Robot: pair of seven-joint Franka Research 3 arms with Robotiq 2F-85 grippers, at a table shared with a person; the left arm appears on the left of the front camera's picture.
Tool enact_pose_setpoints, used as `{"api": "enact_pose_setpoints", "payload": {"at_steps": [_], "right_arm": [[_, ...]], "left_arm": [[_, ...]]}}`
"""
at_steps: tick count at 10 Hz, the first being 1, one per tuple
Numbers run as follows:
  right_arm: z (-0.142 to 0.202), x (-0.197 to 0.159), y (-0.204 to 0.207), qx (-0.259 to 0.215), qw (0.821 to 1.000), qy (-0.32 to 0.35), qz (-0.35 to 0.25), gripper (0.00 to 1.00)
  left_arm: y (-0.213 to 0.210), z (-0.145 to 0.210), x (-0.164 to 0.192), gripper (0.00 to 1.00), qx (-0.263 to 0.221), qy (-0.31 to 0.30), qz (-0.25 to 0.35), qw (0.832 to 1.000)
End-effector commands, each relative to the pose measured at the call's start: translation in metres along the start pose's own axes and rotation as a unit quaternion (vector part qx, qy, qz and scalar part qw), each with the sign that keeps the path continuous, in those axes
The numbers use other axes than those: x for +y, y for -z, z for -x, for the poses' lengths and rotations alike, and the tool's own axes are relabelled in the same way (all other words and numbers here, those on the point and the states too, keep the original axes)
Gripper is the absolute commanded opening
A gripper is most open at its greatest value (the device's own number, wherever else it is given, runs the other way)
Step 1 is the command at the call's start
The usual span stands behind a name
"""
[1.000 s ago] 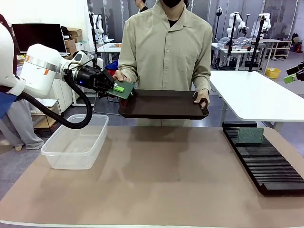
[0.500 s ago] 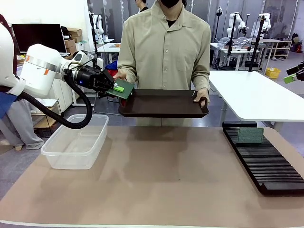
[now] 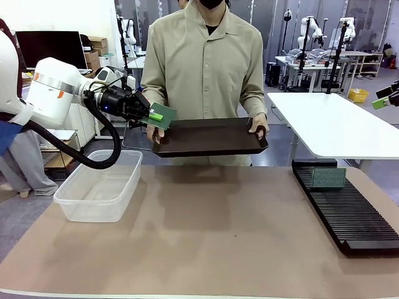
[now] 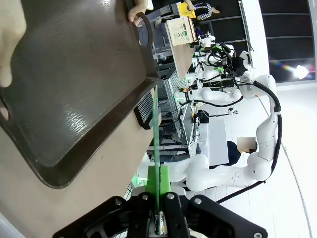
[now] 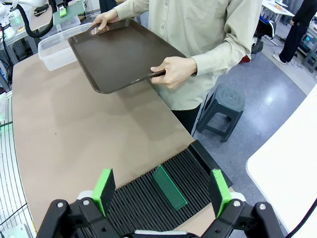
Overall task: Sort PCBs into racks and boxes based on the side picked up.
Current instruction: If the short side of the Blank PCB is picked up, insert it into the PCB Rack ; if the long side is picked up, place it in the Organizing box.
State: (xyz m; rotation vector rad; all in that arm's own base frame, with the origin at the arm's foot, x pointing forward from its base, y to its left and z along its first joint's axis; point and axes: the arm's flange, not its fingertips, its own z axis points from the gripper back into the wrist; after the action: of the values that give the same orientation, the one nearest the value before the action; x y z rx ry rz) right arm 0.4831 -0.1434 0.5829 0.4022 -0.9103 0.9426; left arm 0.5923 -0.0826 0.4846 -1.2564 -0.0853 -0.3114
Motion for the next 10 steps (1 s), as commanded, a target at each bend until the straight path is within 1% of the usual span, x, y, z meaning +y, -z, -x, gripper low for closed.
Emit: {"api": "enact_pose_setpoints", "payload": {"at_steps": [1,7,8,9,10], "right_arm": [[0.0,0.001,0.002,0.001,1.0,0.002,-0.002,1.0],[0.0,0.001,0.002,0.001,1.0,0.002,-0.002,1.0],[0.0,0.001,0.002,0.001,1.0,0.002,-0.002,1.0],[0.0,0.001,0.002,0.001,1.0,0.002,-0.002,1.0],[0.0,0.001,0.002,0.001,1.0,0.002,-0.002,1.0]], "left_arm": [[0.0,0.0,-0.001,0.0,0.0,0.003,0.0,1.0],[0.0,0.0,-0.001,0.0,0.0,0.003,0.0,1.0],[0.0,0.0,0.0,0.03,0.0,0.0,0.0,1.0],[-0.007,0.004,-0.003,0.03,-0.004,-0.017,-0.02,1.0],[-0.012,0.009,-0.008,0.03,0.009,-0.032,-0.03,0.999]]}}
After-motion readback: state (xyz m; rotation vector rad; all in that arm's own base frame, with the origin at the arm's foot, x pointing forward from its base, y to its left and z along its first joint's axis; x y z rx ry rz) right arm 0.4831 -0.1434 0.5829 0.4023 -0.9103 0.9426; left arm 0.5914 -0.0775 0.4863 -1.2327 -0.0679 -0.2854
